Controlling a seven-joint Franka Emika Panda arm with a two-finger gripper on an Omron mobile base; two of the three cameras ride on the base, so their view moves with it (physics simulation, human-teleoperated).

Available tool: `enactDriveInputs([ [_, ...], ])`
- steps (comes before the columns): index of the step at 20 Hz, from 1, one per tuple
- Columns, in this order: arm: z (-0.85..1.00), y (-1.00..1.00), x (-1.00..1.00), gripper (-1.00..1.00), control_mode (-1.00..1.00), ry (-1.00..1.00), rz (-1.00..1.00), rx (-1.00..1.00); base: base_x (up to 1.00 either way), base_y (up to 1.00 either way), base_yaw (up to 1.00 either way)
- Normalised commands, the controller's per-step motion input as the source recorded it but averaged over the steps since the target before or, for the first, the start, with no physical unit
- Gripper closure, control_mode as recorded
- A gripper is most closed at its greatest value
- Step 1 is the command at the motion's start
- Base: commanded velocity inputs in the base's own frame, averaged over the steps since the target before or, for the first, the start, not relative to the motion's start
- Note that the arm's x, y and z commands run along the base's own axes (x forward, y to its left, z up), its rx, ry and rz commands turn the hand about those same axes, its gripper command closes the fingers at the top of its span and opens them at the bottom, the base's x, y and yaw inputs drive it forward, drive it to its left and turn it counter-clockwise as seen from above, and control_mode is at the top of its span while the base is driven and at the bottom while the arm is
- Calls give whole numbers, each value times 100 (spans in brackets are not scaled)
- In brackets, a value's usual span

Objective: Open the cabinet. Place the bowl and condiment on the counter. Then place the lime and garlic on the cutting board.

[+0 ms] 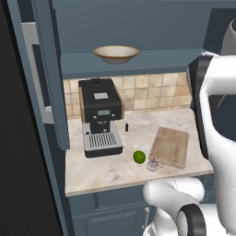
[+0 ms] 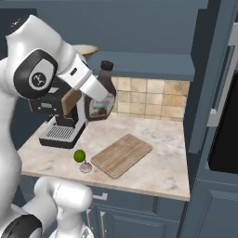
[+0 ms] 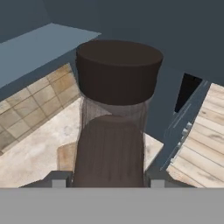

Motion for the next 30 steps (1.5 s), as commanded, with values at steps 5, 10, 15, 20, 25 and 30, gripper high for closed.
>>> enactDriveInputs([
  [5,-48,-2,2,100,-100,-6,0,0,0,0,0],
  [10,-36,-10,16,100,-100,-6,4,0,0,0,0],
  [15,-28,-15,18,100,-100,-1,10,0,0,0,0],
  [20,-13,-19,5,100,-100,0,13,0,0,0,0],
  [25,-10,-17,10,100,-100,0,15,-1,0,0,0],
  [30,-9,-17,15,100,-100,0,17,-5,0,0,0],
])
